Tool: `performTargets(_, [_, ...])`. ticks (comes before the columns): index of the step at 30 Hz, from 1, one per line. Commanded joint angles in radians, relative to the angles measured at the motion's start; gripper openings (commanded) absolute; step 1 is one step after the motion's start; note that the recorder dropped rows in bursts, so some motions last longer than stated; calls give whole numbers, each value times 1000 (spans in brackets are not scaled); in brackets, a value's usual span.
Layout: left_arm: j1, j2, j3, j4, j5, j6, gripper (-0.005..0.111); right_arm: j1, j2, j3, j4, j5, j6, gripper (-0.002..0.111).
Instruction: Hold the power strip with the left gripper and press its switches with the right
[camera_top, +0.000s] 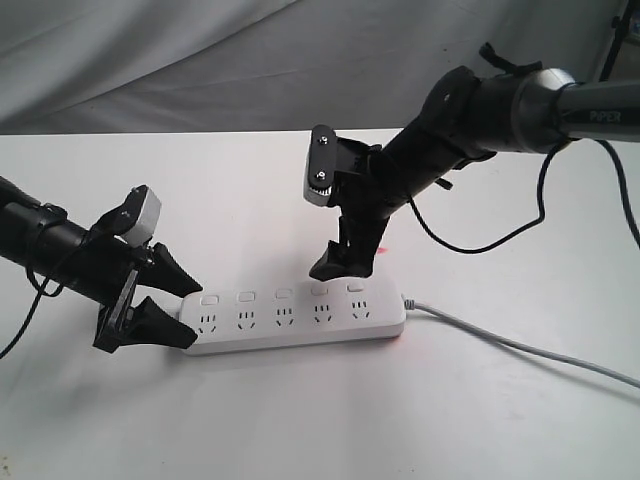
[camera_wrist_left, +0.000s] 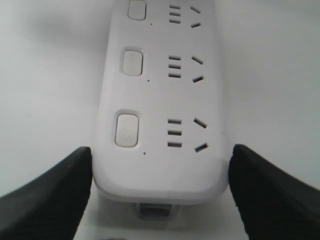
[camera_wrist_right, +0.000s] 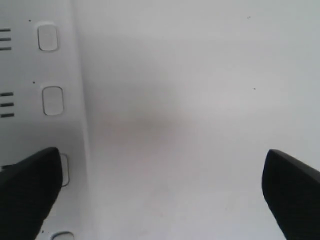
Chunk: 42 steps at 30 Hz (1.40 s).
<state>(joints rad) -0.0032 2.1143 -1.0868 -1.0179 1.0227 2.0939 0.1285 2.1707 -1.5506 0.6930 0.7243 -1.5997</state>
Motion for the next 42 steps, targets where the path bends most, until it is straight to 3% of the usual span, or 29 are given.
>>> performTargets(1, [-8,25,12,77,-59,-1,48,1,15,8,31,9,-35,105])
performTargets(22, [-8,25,12,77,-59,-1,48,1,46,8,50,11,-73,105])
performTargets(37, [-8,25,12,77,-59,-1,48,1,70,29,-39,-81,-70,105])
performTargets(42, [-8,25,12,77,-59,-1,48,14,70,29,-81,-36,-68,105])
